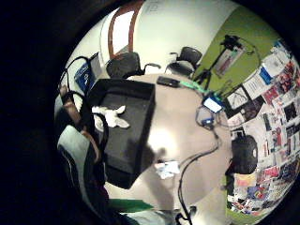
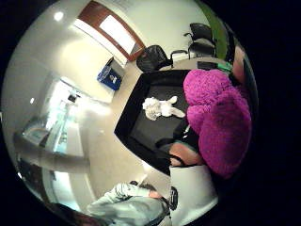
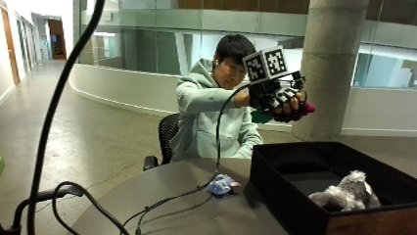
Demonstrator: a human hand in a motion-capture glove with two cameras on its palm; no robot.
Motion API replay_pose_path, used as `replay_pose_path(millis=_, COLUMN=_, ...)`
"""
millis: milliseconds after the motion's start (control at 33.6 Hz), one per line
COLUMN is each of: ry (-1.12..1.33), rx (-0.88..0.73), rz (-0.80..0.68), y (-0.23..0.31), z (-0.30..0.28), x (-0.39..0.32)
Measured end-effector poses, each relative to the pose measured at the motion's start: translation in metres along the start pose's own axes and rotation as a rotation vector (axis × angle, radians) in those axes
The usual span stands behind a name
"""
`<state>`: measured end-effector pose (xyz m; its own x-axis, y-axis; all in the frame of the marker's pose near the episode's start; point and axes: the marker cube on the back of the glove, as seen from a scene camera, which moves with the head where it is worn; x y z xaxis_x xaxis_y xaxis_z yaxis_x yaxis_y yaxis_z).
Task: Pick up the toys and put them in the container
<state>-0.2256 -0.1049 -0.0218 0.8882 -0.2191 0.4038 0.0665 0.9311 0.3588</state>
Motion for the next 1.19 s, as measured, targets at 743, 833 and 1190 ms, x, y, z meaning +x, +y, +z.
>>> replay_pose_path(millis=743, ry=0.034, rx=-0.225, rz=-0.050, y=0.046, z=0.000, x=0.071)
replay_pose_path(millis=833, ry=0.145, rx=-0.314, rz=-0.061, y=0.065, z=0.002, x=0.098)
replay_pose_path(millis=1190, ry=0.390, rx=-0.672, rz=-0.130, y=0.138, z=0.050, x=0.163)
